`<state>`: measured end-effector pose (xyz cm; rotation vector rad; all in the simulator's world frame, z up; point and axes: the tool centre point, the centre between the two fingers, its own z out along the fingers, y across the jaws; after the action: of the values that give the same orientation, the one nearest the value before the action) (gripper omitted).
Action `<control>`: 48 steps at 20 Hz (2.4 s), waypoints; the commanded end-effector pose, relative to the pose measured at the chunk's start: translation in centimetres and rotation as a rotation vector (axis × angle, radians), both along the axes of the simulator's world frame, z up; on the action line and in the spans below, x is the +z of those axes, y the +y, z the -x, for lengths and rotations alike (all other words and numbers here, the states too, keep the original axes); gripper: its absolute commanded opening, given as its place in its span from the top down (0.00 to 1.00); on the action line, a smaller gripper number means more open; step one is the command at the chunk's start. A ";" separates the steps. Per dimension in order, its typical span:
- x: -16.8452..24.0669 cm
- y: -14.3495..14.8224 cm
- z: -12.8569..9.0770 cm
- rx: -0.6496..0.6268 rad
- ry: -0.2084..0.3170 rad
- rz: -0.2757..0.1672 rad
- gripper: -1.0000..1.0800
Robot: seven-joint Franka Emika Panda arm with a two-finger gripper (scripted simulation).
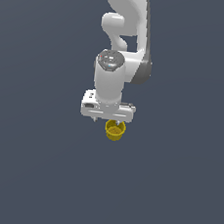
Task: Pick up the object and move it to a goal position.
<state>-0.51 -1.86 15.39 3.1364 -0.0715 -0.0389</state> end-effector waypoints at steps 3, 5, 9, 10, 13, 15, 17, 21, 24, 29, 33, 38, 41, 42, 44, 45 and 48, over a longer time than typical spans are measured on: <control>0.0 0.0 0.0 0.003 0.000 0.000 0.38; 0.1 -0.1 -0.1 0.012 -0.001 0.001 0.38; 0.3 -0.2 -0.2 0.024 -0.001 0.002 0.38; 0.3 -0.2 -0.2 0.024 -0.001 0.002 0.38; 0.2 -0.1 -0.2 0.025 -0.004 0.004 0.38; 0.0 0.0 -0.2 0.028 -0.009 0.007 0.38; -0.3 0.3 -0.1 0.033 -0.015 0.012 0.38; -0.9 0.9 0.0 0.047 -0.036 0.025 0.38; -1.6 1.6 0.2 0.062 -0.057 0.037 0.38; -3.0 3.2 0.7 0.098 -0.105 0.058 0.38; -4.2 4.8 1.4 0.135 -0.151 0.070 0.38; -5.4 6.6 2.3 0.177 -0.200 0.076 0.38; -5.8 7.4 2.8 0.196 -0.222 0.076 0.38; -6.0 7.7 2.9 0.202 -0.229 0.076 0.38; -6.2 8.1 3.1 0.212 -0.239 0.075 0.38; -6.3 8.3 3.3 0.216 -0.244 0.074 0.38; -6.5 8.7 3.5 0.225 -0.253 0.073 0.38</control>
<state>-3.89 6.62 9.02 3.0362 0.2648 0.3432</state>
